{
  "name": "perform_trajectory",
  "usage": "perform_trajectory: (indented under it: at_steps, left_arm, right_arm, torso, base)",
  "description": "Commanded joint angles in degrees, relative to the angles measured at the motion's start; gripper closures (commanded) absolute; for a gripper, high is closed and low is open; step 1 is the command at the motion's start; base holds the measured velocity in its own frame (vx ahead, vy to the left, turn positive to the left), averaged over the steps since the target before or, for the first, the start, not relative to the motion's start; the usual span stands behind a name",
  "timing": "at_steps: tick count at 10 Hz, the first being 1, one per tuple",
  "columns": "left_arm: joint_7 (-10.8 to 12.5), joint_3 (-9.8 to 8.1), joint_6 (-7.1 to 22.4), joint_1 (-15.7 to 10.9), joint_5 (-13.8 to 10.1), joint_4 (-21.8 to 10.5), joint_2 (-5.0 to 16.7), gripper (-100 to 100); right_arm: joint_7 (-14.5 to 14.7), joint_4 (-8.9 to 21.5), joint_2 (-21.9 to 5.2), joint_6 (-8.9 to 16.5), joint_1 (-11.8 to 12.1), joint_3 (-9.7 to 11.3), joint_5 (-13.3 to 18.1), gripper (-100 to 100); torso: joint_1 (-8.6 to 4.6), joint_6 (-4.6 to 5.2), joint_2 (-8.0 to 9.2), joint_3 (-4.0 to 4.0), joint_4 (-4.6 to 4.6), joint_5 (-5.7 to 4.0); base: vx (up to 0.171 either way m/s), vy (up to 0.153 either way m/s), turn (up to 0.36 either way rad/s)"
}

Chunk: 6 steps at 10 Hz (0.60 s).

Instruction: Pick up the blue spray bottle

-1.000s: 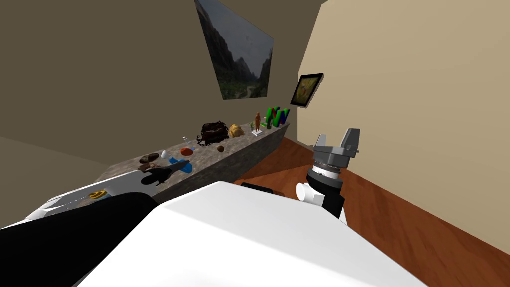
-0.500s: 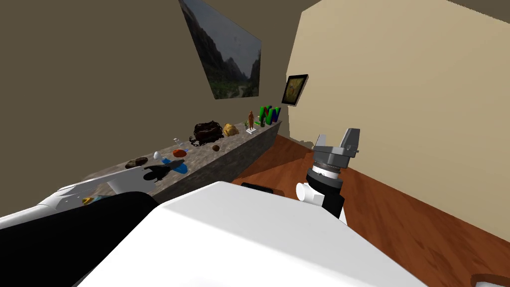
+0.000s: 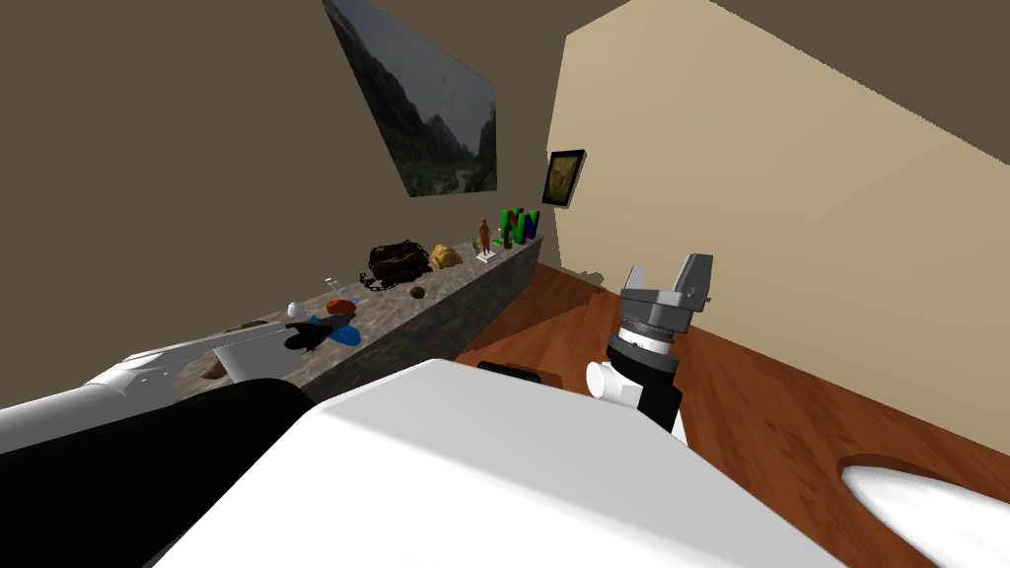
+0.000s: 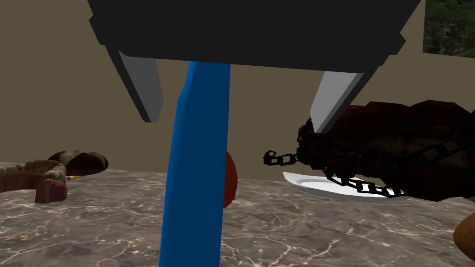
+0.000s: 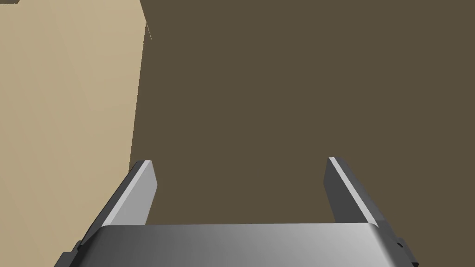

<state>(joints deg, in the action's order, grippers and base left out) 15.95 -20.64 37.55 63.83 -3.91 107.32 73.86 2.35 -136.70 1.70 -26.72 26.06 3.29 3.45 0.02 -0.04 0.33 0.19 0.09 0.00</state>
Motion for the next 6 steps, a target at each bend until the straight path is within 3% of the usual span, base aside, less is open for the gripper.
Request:
perform_trajectory:
  at_steps: [1,2,6]
  left_arm:
    - [0.0,0.00,0.0,0.0,0.0,0.0,0.0,-100]
    - [0.3,0.09,0.1,-0.1,0.0,-0.1,0.1,100]
    - [0.3,0.08,0.1,-0.1,0.0,-0.1,0.1,100]
  right_arm:
    - [0.0,0.0,0.0,0.0,0.0,0.0,0.0,0]
    - [0.0,0.0,0.0,0.0,0.0,0.0,0.0,0]
    - [0.0,0.0,0.0,0.0,0.0,0.0,0.0,0]
  torso:
    - [0.00,0.00,0.00,0.00,0.00,0.00]
    - [0.09,-0.01,-0.12,-0.06,-0.02,0.02]
    - [0.21,0.00,-0.29,-0.17,-0.07,0.06]
  base:
    - [-0.030,-0.022,0.006]
    - [-0.006,-0.004,0.001]
    - [-0.002,0.000,0.000]
